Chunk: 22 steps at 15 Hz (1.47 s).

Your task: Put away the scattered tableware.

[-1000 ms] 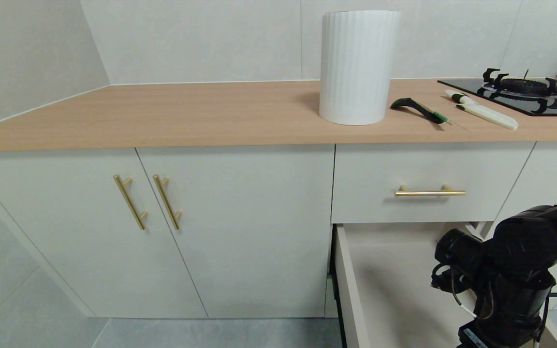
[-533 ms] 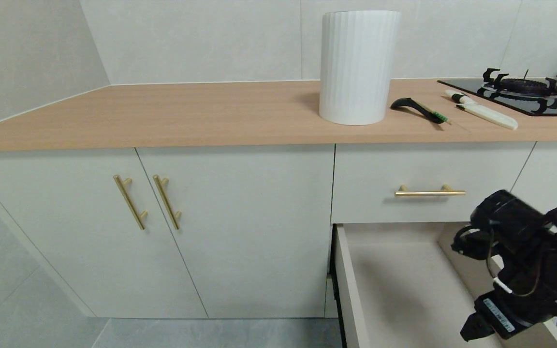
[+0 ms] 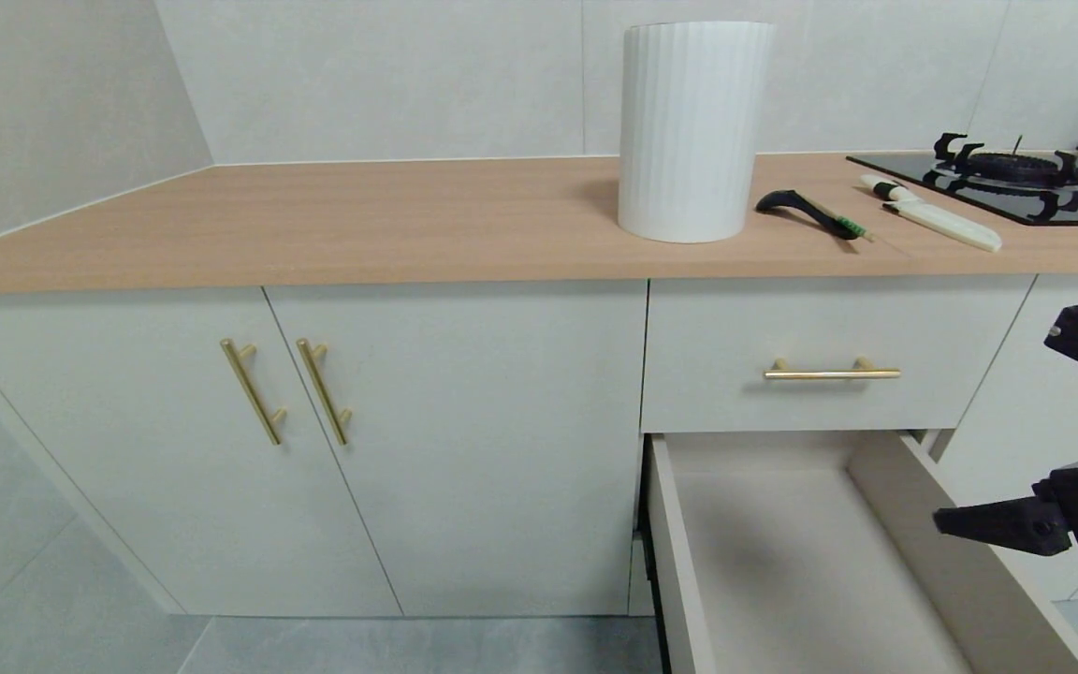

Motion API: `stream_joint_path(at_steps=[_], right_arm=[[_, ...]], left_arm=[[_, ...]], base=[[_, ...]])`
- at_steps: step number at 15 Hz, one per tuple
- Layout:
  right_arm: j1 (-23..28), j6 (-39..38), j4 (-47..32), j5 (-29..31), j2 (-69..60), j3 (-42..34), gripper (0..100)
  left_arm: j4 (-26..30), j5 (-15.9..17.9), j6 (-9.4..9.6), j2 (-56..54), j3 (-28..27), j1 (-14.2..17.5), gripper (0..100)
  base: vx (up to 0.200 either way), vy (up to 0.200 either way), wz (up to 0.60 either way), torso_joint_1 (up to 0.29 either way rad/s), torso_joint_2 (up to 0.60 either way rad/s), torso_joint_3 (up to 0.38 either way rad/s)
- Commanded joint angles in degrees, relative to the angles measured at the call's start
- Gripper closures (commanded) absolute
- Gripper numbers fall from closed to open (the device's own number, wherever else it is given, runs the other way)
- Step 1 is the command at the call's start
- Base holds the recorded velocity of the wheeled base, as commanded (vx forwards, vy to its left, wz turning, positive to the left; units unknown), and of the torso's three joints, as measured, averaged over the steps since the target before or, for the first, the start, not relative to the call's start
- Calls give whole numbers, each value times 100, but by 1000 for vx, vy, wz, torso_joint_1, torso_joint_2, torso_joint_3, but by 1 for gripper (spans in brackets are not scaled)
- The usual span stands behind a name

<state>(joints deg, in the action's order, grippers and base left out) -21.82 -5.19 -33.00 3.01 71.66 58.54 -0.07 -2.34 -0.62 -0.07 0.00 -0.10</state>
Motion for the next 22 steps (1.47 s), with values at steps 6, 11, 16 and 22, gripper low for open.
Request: stream_joint_path(at_steps=[6,11,16,22], right_arm=[[2,10,30,-2,-319,-18,0],[2,10,83,-20,-293,-18,0],[99,-8,250,-46,-73,-36,0],[178,18,1138,-81,384,237,0]], left_arm=[[-1,-3,-8,7,0,1,0],[-1,-3,-8,7,0,1,0],[-1,-3,-8,7,0,1,0],[-1,-3,-8,7,0,1,0]], base=[[0,0,0,5,-89,-96],[0,0,0,61,-421,-349],[0,0,0,134,-463,-330],[0,0,0,136,-387,-254]])
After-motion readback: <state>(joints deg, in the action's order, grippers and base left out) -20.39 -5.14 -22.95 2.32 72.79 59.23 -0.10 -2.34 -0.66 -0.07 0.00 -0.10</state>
